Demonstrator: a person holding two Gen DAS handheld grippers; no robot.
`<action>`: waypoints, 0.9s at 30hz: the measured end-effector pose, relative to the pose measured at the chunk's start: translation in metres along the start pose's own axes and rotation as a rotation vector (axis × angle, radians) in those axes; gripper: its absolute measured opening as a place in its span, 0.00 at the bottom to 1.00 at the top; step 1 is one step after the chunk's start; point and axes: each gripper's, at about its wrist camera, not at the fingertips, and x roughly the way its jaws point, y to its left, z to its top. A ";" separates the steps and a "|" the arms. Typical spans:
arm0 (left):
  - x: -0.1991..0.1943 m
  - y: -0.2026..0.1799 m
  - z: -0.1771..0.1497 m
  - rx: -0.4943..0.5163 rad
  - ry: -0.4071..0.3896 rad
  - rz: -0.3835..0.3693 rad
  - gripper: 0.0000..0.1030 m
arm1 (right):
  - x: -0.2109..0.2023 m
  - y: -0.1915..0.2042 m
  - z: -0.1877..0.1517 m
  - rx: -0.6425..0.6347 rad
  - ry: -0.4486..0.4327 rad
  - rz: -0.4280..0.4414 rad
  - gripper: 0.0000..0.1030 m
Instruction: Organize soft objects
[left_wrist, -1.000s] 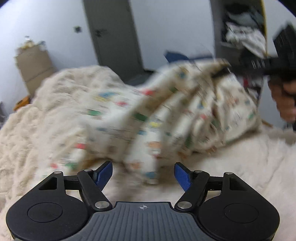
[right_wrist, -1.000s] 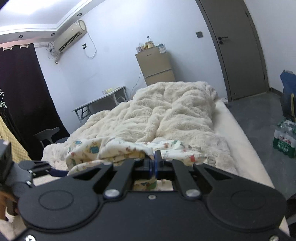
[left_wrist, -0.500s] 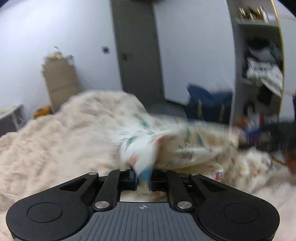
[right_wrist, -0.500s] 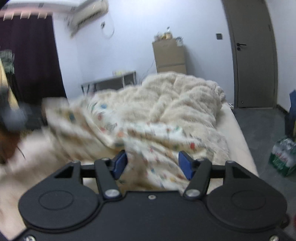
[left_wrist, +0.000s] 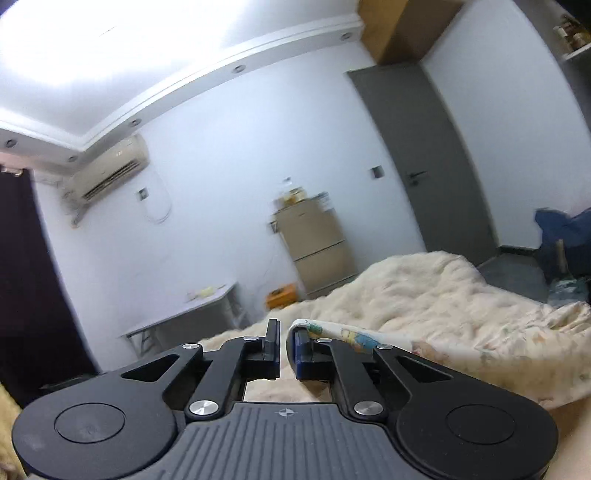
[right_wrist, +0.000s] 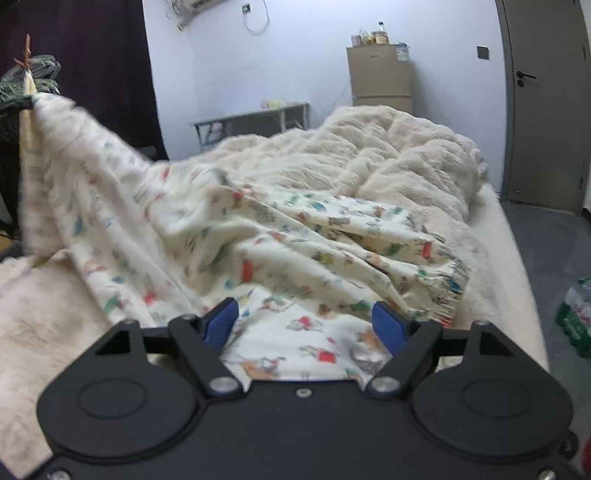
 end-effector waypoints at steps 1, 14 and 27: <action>-0.001 0.007 -0.010 -0.032 0.023 -0.048 0.27 | -0.001 -0.001 0.000 0.009 0.003 0.004 0.75; 0.001 0.038 -0.156 -0.098 0.459 -0.345 0.65 | 0.010 -0.001 -0.006 0.012 0.036 -0.004 0.76; 0.028 0.031 -0.182 -0.501 0.551 -0.702 0.71 | 0.010 0.002 -0.008 0.014 0.028 -0.015 0.77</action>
